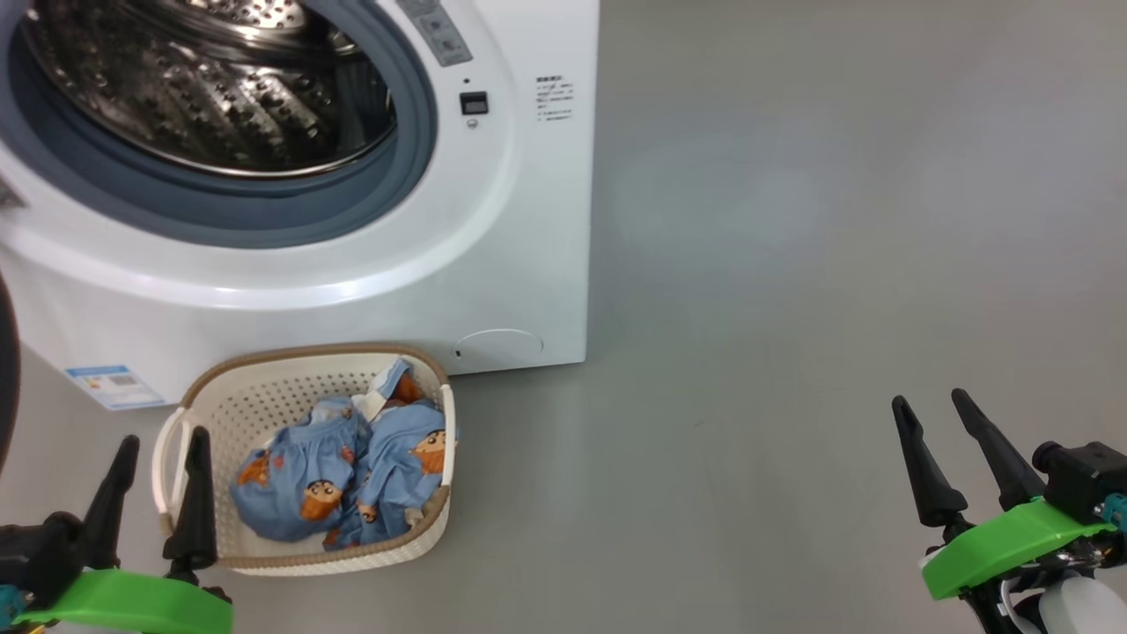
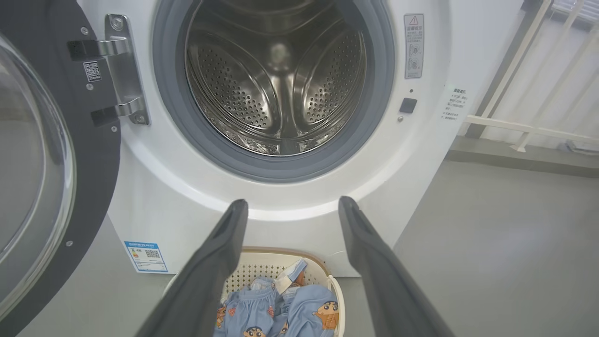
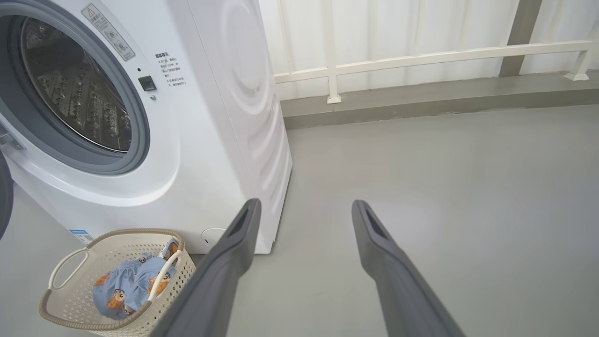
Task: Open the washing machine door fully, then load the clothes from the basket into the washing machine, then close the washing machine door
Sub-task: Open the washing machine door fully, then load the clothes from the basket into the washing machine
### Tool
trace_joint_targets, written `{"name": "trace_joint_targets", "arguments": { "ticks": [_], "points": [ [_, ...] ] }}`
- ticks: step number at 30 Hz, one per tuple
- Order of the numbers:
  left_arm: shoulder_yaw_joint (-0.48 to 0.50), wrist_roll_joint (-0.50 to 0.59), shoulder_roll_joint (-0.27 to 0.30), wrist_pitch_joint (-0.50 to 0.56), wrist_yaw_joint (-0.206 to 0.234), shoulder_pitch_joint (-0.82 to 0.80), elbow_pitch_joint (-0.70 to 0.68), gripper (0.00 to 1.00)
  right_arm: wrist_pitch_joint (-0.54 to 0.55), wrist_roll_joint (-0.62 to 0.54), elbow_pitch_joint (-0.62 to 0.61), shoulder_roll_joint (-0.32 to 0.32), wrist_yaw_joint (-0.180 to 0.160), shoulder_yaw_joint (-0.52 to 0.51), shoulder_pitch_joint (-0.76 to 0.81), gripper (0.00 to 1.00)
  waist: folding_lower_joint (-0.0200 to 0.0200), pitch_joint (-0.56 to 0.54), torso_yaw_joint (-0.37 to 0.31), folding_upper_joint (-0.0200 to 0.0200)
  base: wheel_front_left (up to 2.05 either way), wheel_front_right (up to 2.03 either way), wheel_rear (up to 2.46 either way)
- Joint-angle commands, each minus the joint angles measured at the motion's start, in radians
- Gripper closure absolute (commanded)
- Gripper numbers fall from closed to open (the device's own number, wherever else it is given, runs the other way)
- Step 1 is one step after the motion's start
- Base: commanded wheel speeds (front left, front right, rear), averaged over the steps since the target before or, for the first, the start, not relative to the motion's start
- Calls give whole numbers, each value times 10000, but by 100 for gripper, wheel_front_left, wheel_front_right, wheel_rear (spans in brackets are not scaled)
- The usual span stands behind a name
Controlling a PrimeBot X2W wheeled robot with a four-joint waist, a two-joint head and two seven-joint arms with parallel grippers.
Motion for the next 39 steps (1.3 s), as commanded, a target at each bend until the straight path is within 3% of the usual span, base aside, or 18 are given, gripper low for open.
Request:
{"name": "trace_joint_targets", "arguments": {
  "ticks": [1, 21, 39],
  "points": [
    [296, -87, 348, -63, -23, -107, -290, 0, -120, 15, -280, -110, 16, 127, 145, 0, 0, -130, -191, 0, 0, 0, 0],
    [-362, -966, 632, -63, -23, -93, -17, 0, -120, -14, -365, -20, 16, 29, 357, 0, 0, -286, -324, 0, 3, -10, 8],
    [-319, -955, 681, -63, -23, -240, -250, 0, -120, -30, -354, 96, 16, 109, 248, 0, 0, -219, -302, 0, 79, -167, 88]
  ]
}}
